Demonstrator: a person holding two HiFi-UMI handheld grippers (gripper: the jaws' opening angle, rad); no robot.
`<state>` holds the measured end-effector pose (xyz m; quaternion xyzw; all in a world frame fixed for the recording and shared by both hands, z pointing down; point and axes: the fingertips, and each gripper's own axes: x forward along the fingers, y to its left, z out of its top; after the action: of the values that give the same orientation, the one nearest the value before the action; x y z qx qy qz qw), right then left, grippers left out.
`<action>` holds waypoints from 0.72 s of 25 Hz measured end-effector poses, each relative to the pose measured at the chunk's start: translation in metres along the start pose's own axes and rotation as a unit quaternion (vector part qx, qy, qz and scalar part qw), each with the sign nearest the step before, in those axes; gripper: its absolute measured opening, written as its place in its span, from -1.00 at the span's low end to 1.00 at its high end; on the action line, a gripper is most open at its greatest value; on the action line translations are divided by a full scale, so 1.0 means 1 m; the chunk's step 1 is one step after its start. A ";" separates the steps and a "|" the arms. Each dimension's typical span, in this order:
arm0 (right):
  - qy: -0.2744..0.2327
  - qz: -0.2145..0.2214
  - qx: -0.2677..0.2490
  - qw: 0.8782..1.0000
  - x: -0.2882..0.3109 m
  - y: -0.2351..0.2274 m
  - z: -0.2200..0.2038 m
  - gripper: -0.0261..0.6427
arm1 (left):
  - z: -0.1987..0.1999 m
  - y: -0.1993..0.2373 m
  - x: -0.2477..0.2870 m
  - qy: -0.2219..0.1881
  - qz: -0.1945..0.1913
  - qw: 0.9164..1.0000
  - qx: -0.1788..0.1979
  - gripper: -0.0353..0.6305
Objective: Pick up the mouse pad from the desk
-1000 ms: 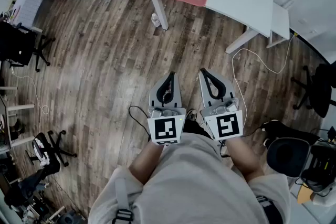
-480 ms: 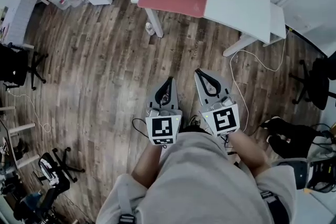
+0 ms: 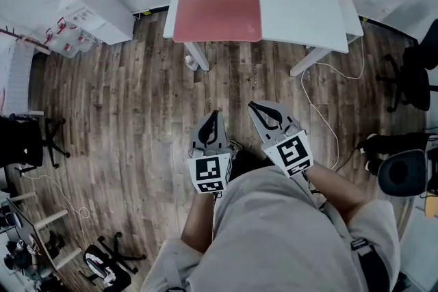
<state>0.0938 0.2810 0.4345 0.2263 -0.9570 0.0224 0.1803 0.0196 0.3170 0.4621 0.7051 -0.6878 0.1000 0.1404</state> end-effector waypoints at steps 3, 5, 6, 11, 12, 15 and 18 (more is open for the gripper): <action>0.007 -0.015 0.028 0.999 0.014 -0.007 0.001 -0.80 | 0.000 0.012 0.015 0.007 -0.020 1.000 0.004 -0.86; 0.014 -0.022 0.032 0.999 0.020 -0.008 0.001 -0.80 | 0.000 0.018 0.021 0.013 -0.031 0.999 0.009 -0.86; 0.018 -0.023 0.036 0.999 0.022 -0.008 0.000 -0.80 | -0.001 0.019 0.022 0.017 -0.039 0.999 0.008 -0.86; 0.044 -0.037 0.057 0.997 0.041 -0.026 -0.018 -0.80 | -0.017 0.024 0.035 0.041 -0.078 0.996 -0.003 -0.86; 0.050 -0.039 0.055 0.996 0.044 -0.029 -0.021 -0.80 | -0.021 0.026 0.039 0.045 -0.077 0.996 -0.003 -0.86; 0.062 -0.037 0.051 0.996 0.056 -0.038 -0.029 -0.80 | -0.032 0.032 0.055 0.057 -0.072 0.996 -0.002 -0.86; 0.071 -0.039 0.051 0.995 0.075 -0.053 -0.033 -0.80 | -0.033 0.043 0.073 0.063 -0.068 0.996 0.011 -0.86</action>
<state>0.0653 0.2059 0.4900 0.2706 -0.9297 0.0805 0.2366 -0.0191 0.2581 0.5198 0.7439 -0.6269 0.1420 0.1828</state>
